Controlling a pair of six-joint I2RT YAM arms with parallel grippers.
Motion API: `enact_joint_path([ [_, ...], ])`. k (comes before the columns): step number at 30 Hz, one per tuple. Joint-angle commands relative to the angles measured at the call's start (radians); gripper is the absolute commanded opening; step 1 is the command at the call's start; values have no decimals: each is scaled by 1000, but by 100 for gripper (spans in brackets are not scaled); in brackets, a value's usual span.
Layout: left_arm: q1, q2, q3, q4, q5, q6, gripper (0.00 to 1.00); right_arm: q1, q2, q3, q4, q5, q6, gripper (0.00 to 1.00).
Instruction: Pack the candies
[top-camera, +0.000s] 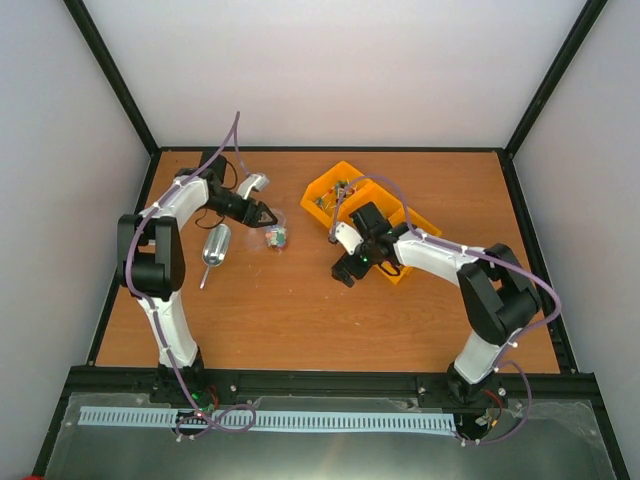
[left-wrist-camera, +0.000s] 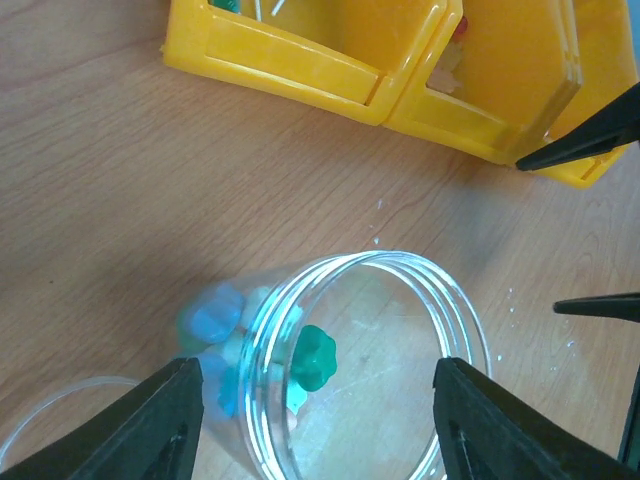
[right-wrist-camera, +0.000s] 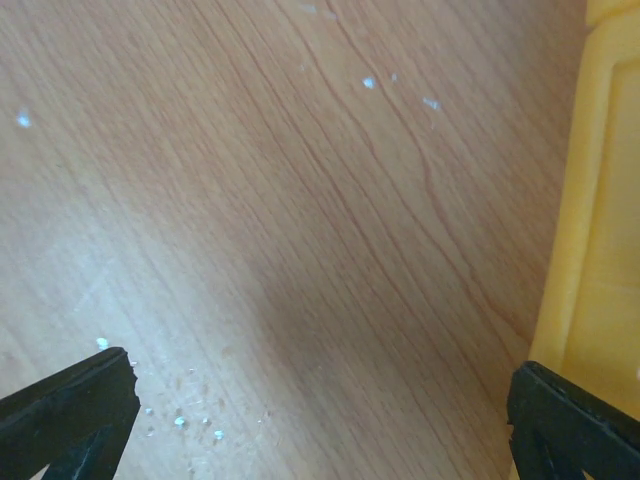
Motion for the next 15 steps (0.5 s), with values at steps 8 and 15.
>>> enact_joint_path([
  [8,-43,3,30,-55,15,50,54,5,-112,-20,-22,-32,5,100],
  [15,-112,-15,-4,-79,10,70,50,-2,-129,-23,-29,-40,8,100],
])
